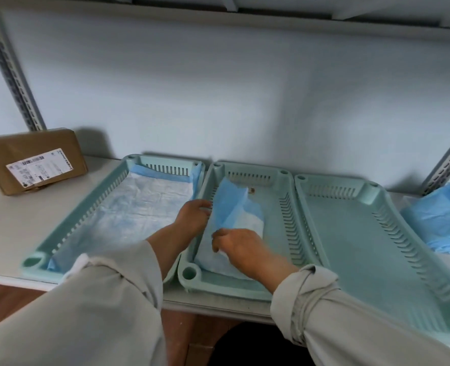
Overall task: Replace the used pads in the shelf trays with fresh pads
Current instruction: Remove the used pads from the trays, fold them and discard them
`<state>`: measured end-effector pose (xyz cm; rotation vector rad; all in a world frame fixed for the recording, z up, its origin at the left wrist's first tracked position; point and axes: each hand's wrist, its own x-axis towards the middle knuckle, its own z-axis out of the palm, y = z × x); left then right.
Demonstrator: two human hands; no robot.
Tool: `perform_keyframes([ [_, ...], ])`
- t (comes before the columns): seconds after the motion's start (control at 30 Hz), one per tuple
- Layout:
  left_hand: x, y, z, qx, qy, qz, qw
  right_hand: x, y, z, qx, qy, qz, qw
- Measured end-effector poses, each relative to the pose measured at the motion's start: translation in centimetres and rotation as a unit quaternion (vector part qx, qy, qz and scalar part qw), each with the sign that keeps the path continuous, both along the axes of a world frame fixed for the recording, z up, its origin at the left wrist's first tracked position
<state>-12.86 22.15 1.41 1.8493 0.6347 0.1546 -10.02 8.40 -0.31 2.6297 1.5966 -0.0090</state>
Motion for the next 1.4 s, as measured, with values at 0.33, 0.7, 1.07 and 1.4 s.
perform_keyframes([
  [0.33, -0.3, -1.5, -1.7, 0.182, 0.015, -0.093, 0.979, 1.5, -2.0, -2.4, 0.118, 0.114, -0.196, 0.967],
  [0.7, -1.0, -3.8, -4.0, 0.532, 0.255, -0.316, 0.743, 2.6, -4.1, -1.9, -0.048, 0.116, -0.179, 0.976],
  [1.07, -0.5, -3.5, -4.5, 0.433, 0.280, -0.380, 0.768, 1.0, -2.3, -2.4, -0.121, -0.006, -0.087, 0.989],
  [1.4, -2.5, -4.0, -1.4, 0.444, 0.137, -0.310, 0.829, 2.2, -6.2, 1.2, 0.010, 0.084, -0.166, 0.983],
])
